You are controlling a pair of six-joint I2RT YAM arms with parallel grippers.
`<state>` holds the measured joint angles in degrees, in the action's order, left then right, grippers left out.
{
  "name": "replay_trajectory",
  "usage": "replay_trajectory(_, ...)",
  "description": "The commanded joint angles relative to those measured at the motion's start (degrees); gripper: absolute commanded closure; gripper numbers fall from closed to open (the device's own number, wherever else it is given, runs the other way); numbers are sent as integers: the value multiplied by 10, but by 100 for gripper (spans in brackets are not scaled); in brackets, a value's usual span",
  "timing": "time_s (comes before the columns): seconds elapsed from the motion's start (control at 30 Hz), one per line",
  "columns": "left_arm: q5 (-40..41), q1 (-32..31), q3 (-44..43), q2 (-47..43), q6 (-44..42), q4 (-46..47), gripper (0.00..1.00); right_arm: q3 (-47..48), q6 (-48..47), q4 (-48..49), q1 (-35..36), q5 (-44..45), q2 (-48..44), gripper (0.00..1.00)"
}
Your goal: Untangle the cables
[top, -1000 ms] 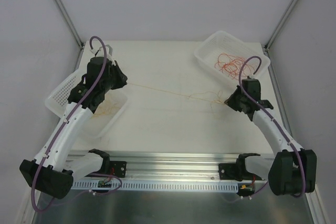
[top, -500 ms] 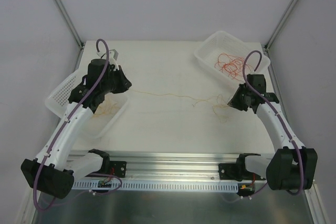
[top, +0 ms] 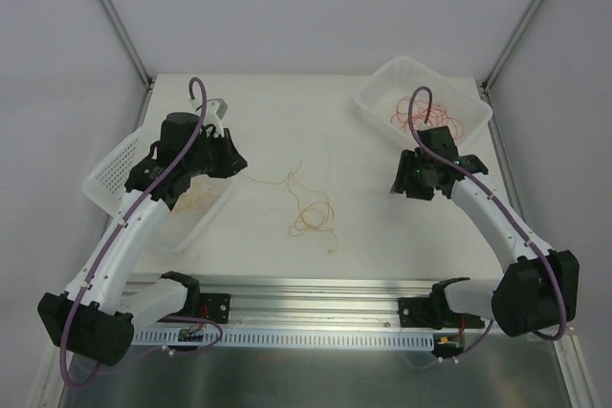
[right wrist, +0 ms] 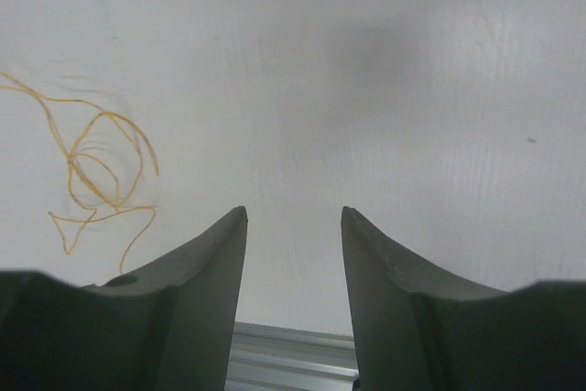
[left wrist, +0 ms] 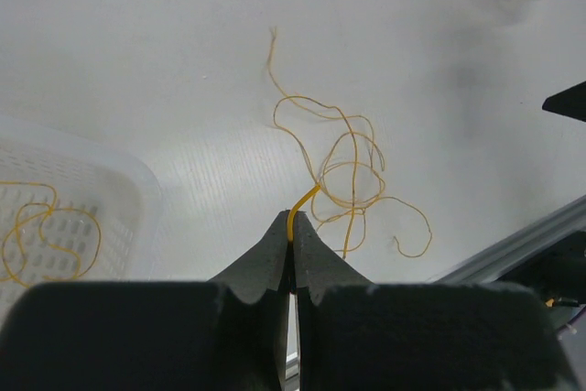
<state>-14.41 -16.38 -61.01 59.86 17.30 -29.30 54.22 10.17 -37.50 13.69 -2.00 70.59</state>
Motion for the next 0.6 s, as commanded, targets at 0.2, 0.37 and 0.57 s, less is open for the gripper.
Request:
replay_trajectory(0.2,-13,6,-7,-26,-25,8,100,143,-38,43,177,-11,160,42)
replay_trajectory(0.37,-8,6,-1,-36,-22,5,100,178,-71,90,238,-21,248,42)
replay_trajectory(0.57,6,6,12,-51,-14,0,100,203,-99,130,262,-27,322,46)
